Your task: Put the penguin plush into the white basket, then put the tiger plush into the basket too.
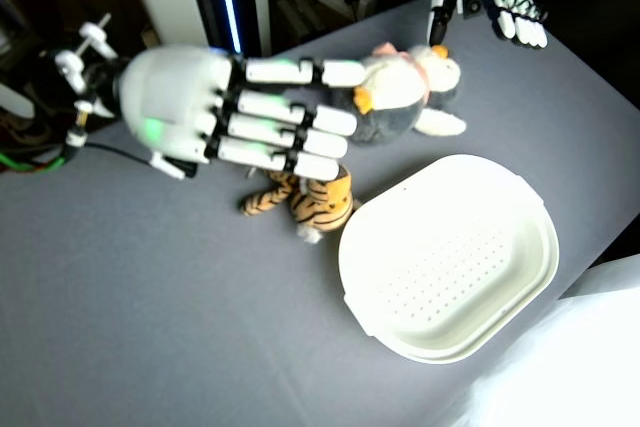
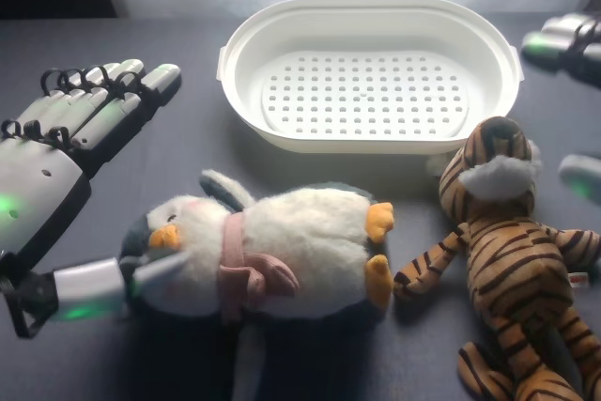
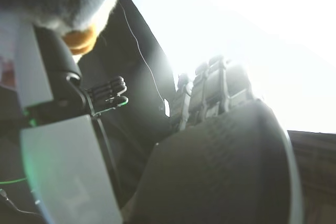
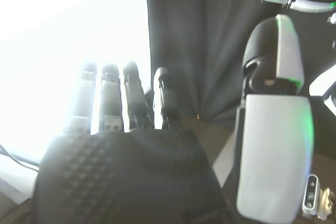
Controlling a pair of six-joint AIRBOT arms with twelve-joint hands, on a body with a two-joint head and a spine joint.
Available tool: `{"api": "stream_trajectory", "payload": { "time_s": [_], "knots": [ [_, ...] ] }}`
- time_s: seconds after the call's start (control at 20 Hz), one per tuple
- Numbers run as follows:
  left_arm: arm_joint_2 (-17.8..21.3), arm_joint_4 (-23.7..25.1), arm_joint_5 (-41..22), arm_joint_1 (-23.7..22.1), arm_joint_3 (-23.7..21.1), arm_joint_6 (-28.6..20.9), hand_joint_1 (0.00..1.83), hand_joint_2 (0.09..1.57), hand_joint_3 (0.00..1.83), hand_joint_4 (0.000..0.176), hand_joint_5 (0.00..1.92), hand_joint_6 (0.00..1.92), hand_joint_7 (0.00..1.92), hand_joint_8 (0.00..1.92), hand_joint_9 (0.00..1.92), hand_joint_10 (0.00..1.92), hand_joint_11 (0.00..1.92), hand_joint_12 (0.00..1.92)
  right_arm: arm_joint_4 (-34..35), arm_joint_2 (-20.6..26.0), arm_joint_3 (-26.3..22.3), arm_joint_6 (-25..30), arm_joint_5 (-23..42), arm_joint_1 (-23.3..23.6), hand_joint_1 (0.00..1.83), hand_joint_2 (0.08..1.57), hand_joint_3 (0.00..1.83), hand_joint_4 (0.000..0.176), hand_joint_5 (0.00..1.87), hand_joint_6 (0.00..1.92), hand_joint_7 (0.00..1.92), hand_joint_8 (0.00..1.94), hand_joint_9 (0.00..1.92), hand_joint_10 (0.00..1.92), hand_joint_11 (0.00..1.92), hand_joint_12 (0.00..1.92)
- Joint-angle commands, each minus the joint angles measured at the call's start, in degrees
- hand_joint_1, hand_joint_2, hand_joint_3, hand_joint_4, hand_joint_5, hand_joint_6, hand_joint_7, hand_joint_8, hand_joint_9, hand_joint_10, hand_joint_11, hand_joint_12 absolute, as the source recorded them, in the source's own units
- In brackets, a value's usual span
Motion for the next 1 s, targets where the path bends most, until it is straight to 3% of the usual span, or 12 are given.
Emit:
{"api": "stream_trajectory", "payload": {
  "time_s": [0.0, 0.05, 0.1, 0.15, 0.25, 0.35, 0.5, 0.75, 0.8, 0.85, 0.9, 0.95],
  "knots": [
    [0.4, 1.7, -6.7, -0.3, -0.2, -0.1, 0.21, 1.00, 0.01, 0.149, 0.00, 0.00, 0.00, 0.00, 0.00, 0.00, 0.00, 0.00, 0.6, 0.0, 0.2, 0.6, 7.1, 0.4, 0.44, 1.33, 0.01, 0.060, 0.41, 0.00, 0.30, 0.00, 0.28, 0.00, 0.18, 0.22],
    [0.5, 1.8, -6.4, -0.3, -0.2, -0.1, 0.24, 0.99, 0.00, 0.157, 0.00, 0.00, 0.00, 0.00, 0.00, 0.00, 0.00, 0.00, 0.6, -0.1, 0.2, 0.6, 7.1, 0.4, 0.48, 1.33, 0.00, 0.049, 0.42, 0.01, 0.31, 0.00, 0.29, 0.00, 0.19, 0.22],
    [0.7, 1.9, -5.2, -0.3, -0.1, -0.1, 0.29, 0.97, 0.00, 0.157, 0.00, 0.00, 0.00, 0.00, 0.00, 0.00, 0.00, 0.00, 0.6, -0.1, 0.3, 0.6, 7.1, 0.4, 0.53, 1.35, 0.01, 0.027, 0.43, 0.01, 0.31, 0.00, 0.29, 0.00, 0.19, 0.22],
    [0.7, 2.0, -3.4, -0.3, 0.2, -0.1, 0.31, 0.96, 0.00, 0.146, 0.00, 0.00, 0.00, 0.00, 0.00, 0.00, 0.00, 0.00, 0.6, -0.1, 0.3, 0.6, 7.1, 0.4, 0.56, 1.37, 0.01, 0.012, 0.42, 0.00, 0.31, 0.00, 0.29, 0.00, 0.17, 0.23],
    [0.7, 2.2, 1.9, -0.4, 1.4, -0.1, 0.46, 0.80, 0.00, 0.173, 0.00, 0.00, 0.00, 0.00, 0.00, 0.00, 0.00, 0.00, 0.5, -0.1, 0.4, 0.6, 7.0, 0.4, 0.53, 1.38, 0.01, 0.010, 0.43, 0.00, 0.32, 0.00, 0.29, 0.00, 0.18, 0.24],
    [0.6, 2.4, 7.0, -0.7, 2.1, 1.1, 0.66, 0.66, 0.00, 0.176, 0.00, 0.00, 0.00, 0.00, 0.00, 0.00, 0.01, 0.01, 0.3, -0.2, 0.5, 0.7, 6.9, 0.5, 0.53, 1.39, 0.01, 0.010, 0.45, 0.01, 0.34, 0.01, 0.29, 0.00, 0.17, 0.24],
    [-0.1, 0.8, 14.0, -2.6, 2.3, 8.3, 0.81, 0.60, 0.00, 0.176, 0.00, 0.00, 0.00, 0.00, 0.00, 0.00, 0.06, 0.03, 0.3, -0.3, 0.5, 0.8, 6.7, 0.5, 0.53, 1.38, 0.00, 0.030, 0.46, 0.00, 0.35, 0.00, 0.30, 0.00, 0.17, 0.23],
    [-2.7, 0.6, 20.5, -7.1, 4.1, 12.5, 0.84, 0.63, 0.00, 0.176, 0.00, 0.00, 0.00, 0.00, 0.04, 0.01, 0.15, 0.07, 0.1, -0.3, 0.5, 0.8, 6.7, 0.5, 0.53, 1.38, 0.00, 0.016, 0.47, 0.00, 0.37, 0.01, 0.33, 0.01, 0.22, 0.23],
    [-3.1, 0.6, 20.8, -7.4, 4.4, 12.5, 0.87, 0.64, 0.00, 0.176, 0.00, 0.00, 0.12, 0.01, 0.21, 0.03, 0.22, 0.13, 0.1, -0.3, 0.5, 0.8, 6.7, 0.5, 0.50, 1.38, 0.00, 0.037, 0.48, 0.00, 0.40, 0.01, 0.35, 0.01, 0.25, 0.23],
    [-3.4, 0.5, 20.8, -7.5, 4.5, 12.5, 0.90, 0.64, 0.00, 0.176, 0.00, 0.00, 0.19, 0.00, 0.28, 0.01, 0.24, 0.17, 0.1, -0.3, 0.5, 0.8, 6.7, 0.5, 0.51, 1.39, 0.00, 0.040, 0.49, 0.00, 0.40, 0.01, 0.35, 0.01, 0.25, 0.23],
    [-3.5, 0.3, 20.8, -7.6, 4.7, 12.5, 0.90, 0.67, 0.00, 0.143, 0.15, 0.01, 0.33, 0.01, 0.39, 0.02, 0.21, 0.47, 0.1, -0.3, 0.5, 0.8, 6.7, 0.5, 0.51, 1.39, 0.00, 0.038, 0.49, 0.00, 0.40, 0.00, 0.35, 0.01, 0.25, 0.22],
    [-3.7, 0.1, 20.9, -7.6, 4.8, 12.5, 0.90, 0.68, 0.00, 0.136, 0.19, 0.00, 0.37, 0.00, 0.42, 0.00, 0.12, 0.74, 0.1, -0.3, 0.5, 0.8, 6.7, 0.5, 0.50, 1.39, 0.00, 0.038, 0.49, 0.00, 0.40, 0.00, 0.36, 0.00, 0.26, 0.20]
  ]
}}
